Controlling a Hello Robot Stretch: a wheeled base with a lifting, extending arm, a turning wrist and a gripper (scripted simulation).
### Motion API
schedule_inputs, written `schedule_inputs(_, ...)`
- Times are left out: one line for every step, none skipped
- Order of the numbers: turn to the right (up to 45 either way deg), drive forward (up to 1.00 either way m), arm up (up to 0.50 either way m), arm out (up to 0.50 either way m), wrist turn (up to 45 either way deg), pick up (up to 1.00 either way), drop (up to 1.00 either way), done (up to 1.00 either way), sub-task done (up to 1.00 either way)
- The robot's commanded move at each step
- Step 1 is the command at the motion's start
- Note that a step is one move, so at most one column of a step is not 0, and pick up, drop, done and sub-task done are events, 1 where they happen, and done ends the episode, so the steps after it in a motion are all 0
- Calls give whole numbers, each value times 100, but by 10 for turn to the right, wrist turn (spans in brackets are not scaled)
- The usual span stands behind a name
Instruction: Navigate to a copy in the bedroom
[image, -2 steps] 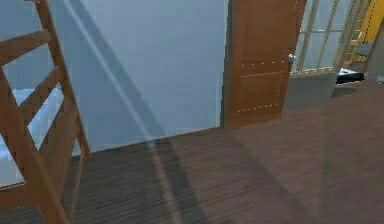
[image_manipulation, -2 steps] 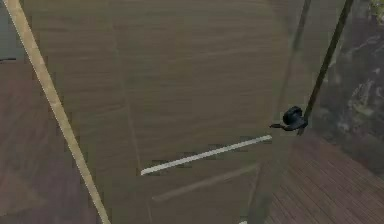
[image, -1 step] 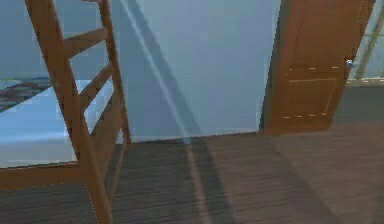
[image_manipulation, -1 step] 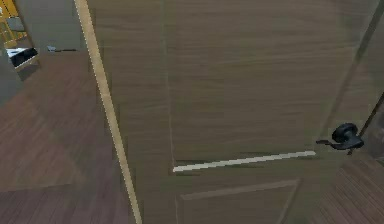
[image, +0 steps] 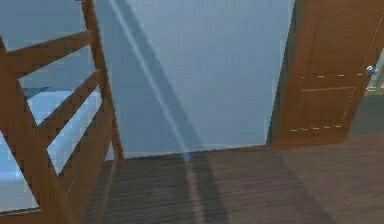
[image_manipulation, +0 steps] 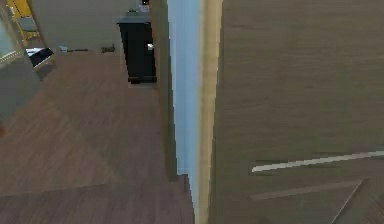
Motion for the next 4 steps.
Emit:
schedule_inputs(450,0,0,0,0,0,0,0,0)
schedule_inputs(120,0,0,0,0,0,0,0,0)
schedule_inputs(0,100,0,0,0,0,0,0,0)
schedule_inputs(0,100,0,0,0,0,0,0,0)
